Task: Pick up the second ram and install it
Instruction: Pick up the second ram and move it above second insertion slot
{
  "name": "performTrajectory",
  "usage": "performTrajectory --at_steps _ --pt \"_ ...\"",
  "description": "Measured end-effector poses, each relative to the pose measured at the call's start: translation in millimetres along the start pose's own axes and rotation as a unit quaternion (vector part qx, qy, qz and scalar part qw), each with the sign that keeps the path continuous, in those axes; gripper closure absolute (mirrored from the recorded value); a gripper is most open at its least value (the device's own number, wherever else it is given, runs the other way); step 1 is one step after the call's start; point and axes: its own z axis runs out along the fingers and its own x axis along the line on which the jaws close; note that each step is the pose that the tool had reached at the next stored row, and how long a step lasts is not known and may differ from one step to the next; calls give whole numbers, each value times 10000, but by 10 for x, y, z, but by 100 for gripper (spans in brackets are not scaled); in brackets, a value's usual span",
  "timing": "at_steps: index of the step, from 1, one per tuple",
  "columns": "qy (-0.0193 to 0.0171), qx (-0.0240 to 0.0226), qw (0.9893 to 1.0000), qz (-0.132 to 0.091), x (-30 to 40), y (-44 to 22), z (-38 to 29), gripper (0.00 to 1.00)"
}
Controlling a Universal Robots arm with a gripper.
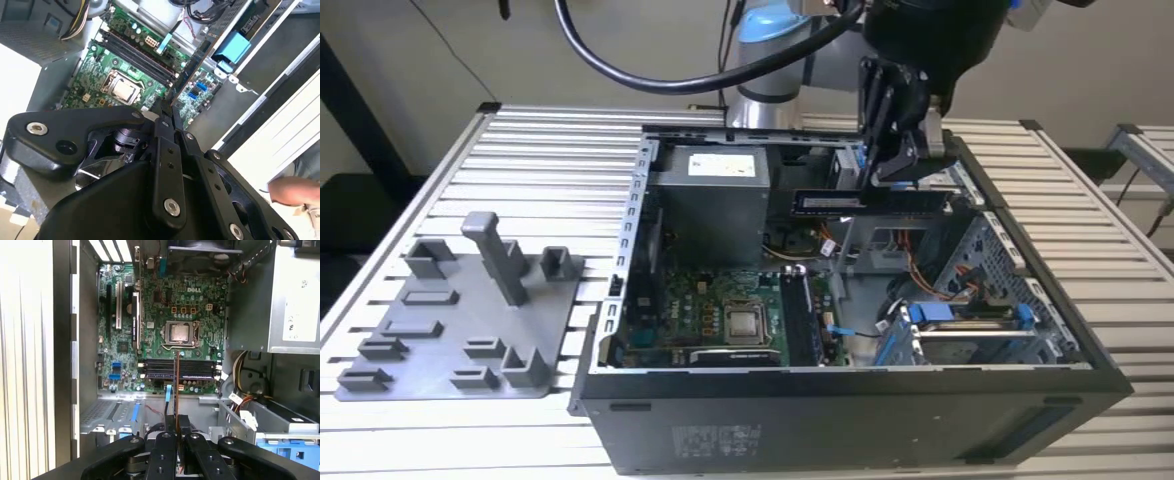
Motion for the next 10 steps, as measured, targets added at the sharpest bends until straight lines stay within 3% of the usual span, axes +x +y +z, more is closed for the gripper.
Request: performTrajectory --at_steps 10 --pt "0 0 10000 0 2 -181 4 86"
